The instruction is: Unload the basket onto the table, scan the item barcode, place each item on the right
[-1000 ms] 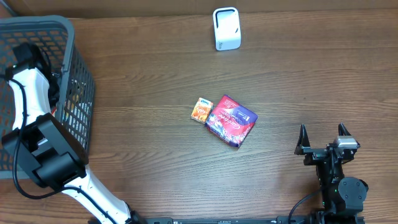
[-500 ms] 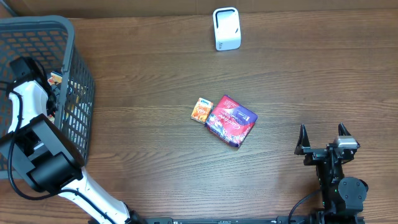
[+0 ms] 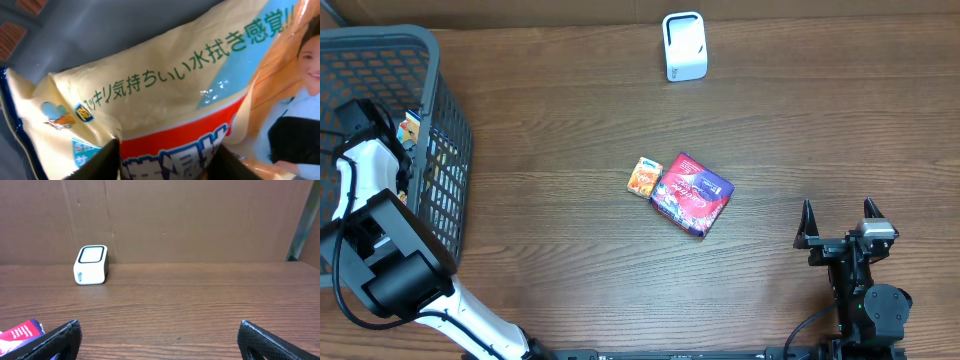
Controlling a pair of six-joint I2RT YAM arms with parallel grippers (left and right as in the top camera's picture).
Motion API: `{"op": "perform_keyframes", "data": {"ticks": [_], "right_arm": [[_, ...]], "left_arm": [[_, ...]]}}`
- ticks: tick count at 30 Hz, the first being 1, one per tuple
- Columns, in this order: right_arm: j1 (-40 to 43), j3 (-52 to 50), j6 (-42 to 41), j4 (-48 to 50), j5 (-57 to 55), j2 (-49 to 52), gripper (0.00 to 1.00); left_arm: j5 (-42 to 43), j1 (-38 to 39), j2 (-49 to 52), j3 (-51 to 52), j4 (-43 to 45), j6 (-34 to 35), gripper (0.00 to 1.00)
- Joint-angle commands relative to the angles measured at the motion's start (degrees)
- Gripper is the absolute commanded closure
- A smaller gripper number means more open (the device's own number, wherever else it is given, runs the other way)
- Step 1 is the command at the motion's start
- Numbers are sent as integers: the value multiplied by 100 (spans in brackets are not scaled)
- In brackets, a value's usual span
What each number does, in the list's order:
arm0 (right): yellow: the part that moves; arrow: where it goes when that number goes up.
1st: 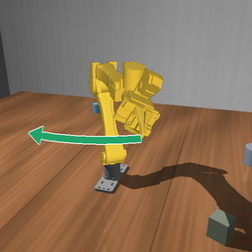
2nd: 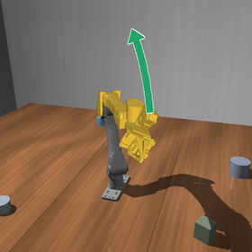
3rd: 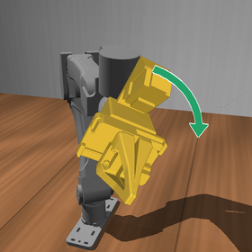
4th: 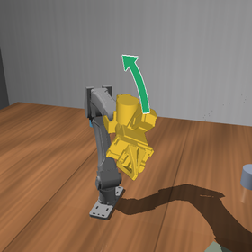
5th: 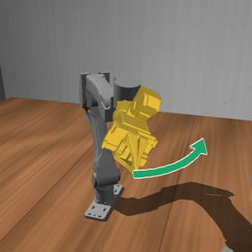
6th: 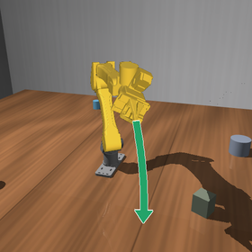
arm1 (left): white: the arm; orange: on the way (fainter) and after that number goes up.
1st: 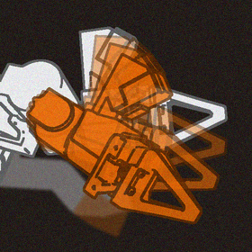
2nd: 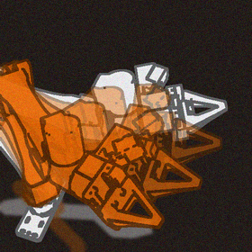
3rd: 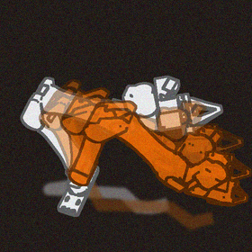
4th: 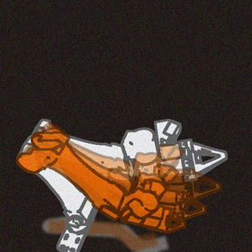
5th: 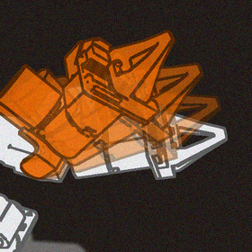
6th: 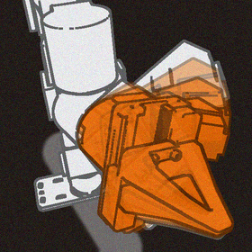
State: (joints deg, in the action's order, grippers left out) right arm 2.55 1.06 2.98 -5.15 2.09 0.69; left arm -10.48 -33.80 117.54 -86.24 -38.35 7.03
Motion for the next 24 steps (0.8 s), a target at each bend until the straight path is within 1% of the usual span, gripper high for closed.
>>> {"op": "perform_keyframes", "data": {"ticks": [1, 2, 8, 14, 16, 19, 24], "right_arm": [[4, -59, -13, 35, -35, -52, 0], [4, -59, -13, 37, -35, -52, 0], [4, -59, -13, 35, -35, -52, 0], [4, -59, -13, 35, -35, -52, 0], [4, -59, -13, 35, -35, -52, 0], [4, -59, -13, 35, -35, -52, 0], [4, -59, -11, 37, -35, -52, 0]], "left_arm": [[564, 72, 308, 348, -190, -122, 83], [562, 72, 308, 345, -192, -122, 96], [562, 72, 190, 31, -560, 190, 96], [564, 72, -214, -885, -1300, 247, 96], [564, 76, -435, -1235, -1547, 334, 96], [566, 79, -852, -1652, -1755, 654, 96], [566, 79, -1731, -1814, -1626, 1051, 96]]}}
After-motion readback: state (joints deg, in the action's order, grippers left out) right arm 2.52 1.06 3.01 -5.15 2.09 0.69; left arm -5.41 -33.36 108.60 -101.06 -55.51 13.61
